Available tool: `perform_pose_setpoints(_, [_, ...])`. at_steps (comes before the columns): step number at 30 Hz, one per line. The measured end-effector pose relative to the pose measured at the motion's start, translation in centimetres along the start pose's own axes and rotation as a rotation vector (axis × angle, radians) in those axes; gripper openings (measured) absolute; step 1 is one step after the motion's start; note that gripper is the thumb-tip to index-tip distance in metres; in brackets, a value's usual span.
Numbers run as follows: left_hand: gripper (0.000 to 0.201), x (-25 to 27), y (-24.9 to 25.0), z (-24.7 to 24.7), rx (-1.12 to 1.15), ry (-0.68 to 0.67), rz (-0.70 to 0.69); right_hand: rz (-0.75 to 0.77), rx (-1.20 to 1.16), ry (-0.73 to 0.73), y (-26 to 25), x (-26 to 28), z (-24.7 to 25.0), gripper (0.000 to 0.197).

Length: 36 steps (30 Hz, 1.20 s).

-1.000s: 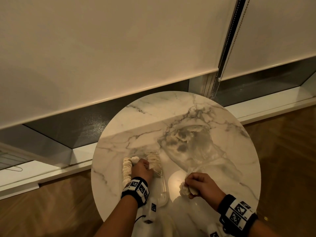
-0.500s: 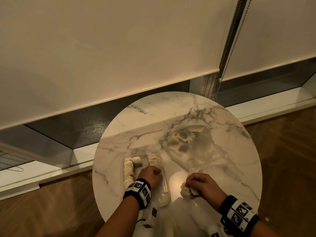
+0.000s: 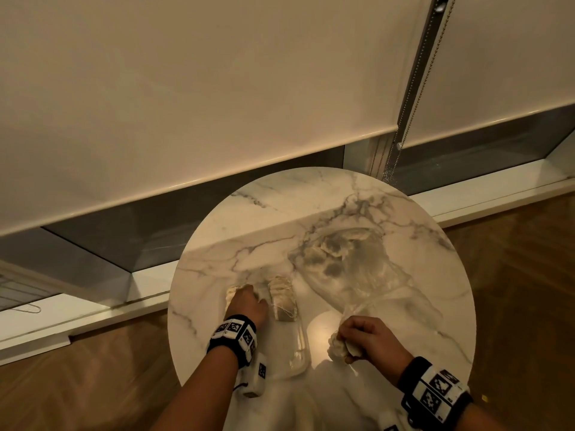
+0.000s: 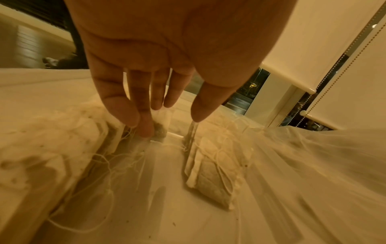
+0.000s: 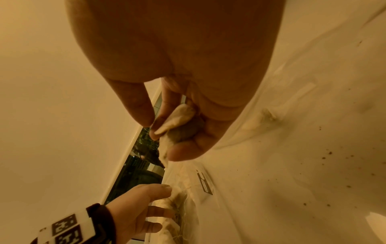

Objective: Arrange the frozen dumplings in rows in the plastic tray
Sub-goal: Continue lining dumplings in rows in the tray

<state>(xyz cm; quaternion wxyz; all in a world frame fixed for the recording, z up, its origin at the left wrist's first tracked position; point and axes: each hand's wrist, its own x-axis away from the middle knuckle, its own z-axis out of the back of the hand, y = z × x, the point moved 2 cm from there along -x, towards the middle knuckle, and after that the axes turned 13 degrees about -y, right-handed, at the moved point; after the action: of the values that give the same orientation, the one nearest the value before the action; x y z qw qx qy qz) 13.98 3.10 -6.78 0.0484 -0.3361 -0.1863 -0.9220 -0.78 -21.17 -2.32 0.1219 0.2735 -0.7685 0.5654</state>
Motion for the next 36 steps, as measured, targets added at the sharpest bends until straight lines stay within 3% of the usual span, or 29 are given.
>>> perform_pose_setpoints(6, [0.028,0.5,-0.2,0.0,0.006,0.035,-0.035,0.017,-0.158,0.05,0.0,-0.4,0.2,0.022])
perform_pose_setpoints(11, [0.011,4.1,1.1,-0.5,0.435,0.013,-0.182,0.051,-0.325,0.083,-0.3,-1.0,-0.1,0.027])
perform_pose_setpoints(14, [0.011,7.6,2.6,-1.4,0.821,-0.113,-0.216,0.064,-0.392,0.049,-0.9,-1.4,-0.9,0.028])
perform_pose_setpoints(18, [0.027,11.3,4.2,-3.2,1.271,-0.378,-0.11,0.105,-0.376,-0.012,-1.6,-2.2,-2.6,0.023])
perform_pose_setpoints(21, [0.038,12.4,4.2,-4.1,1.524,-0.566,-0.026,0.122,-0.25,-0.061,-2.0,-2.8,-4.4,0.026])
perform_pose_setpoints(23, [0.041,12.5,4.1,-4.2,1.647,-0.605,-0.022,0.136,-0.098,-0.074,-2.0,-3.0,-5.4,0.026])
perform_pose_setpoints(29, [0.019,12.6,1.9,-3.4,1.663,-0.445,-0.097,0.223,0.345,-0.037,-1.9,-3.5,-7.5,0.025])
perform_pose_setpoints(36, [0.014,12.4,-1.8,-2.8,1.578,-0.273,-0.026,0.219,0.23,0.077,-1.5,-3.8,-8.4,0.022])
